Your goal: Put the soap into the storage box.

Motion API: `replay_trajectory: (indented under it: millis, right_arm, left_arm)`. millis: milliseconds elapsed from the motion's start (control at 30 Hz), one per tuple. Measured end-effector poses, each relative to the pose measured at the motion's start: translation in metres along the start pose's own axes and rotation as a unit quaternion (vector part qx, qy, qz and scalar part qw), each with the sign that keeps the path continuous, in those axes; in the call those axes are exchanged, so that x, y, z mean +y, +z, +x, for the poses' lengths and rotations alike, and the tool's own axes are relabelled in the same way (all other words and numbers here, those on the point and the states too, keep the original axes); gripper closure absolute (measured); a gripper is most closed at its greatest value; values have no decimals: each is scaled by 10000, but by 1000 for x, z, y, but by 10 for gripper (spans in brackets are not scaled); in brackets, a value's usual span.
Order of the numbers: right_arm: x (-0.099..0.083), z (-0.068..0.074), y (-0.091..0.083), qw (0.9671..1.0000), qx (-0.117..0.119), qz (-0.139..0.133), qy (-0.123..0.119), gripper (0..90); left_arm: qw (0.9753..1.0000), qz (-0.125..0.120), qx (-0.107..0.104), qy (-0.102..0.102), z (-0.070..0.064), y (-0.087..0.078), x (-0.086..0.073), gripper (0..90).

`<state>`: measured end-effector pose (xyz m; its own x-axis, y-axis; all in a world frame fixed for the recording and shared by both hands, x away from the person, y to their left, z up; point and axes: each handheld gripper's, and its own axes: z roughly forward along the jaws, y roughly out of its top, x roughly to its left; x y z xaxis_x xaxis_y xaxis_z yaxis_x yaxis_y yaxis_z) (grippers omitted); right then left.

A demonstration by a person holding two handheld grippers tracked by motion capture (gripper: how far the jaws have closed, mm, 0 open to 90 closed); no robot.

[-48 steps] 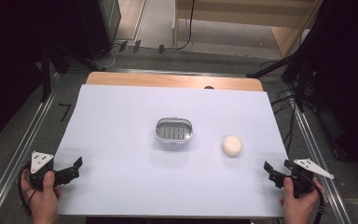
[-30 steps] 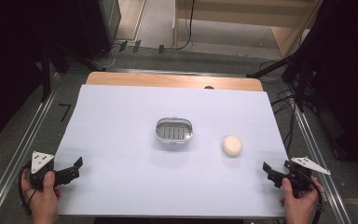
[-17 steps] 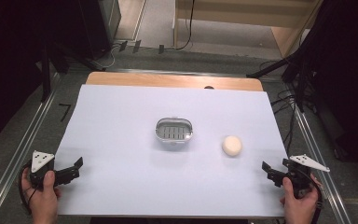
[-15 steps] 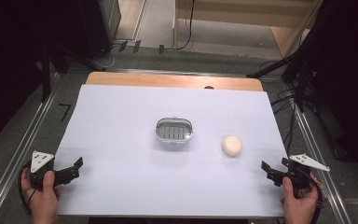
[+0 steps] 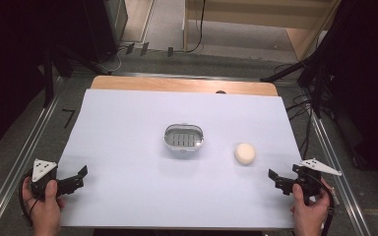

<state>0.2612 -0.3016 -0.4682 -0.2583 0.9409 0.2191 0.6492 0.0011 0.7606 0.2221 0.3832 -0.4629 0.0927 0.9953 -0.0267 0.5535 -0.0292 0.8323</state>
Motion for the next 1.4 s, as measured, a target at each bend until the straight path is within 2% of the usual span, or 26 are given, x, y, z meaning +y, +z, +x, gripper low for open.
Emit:
replay_trajectory:
  millis: [33,67,333,700,933,1200,1400]
  right_arm:
    - [2,2,1,10000,-4,7,-30,8]
    - [5,6,3,9999,99,54,-37,0]
    - [12,19,7,9997,160,98,-167,0]
    - [25,29,14,9997,205,72,-102,0]
    - [32,40,20,9996,233,56,-125,0]
    - [39,56,34,9994,311,105,-144,0]
    - [42,68,45,9995,144,194,-190,0]
  left_arm:
    - [10000,-13,-7,-6,0,0,0,3]
    - [10000,-5,-15,-10,0,0,0,3]
    - [10000,0,-8,4,0,0,0,3]
    - [10000,-1,-10,20,-1,0,0,3]
    - [10000,10,5,58,-2,0,0,3]
    - [10000,11,4,80,-2,1,0,3]
    - [10000,10,5,80,-2,1,0,3]
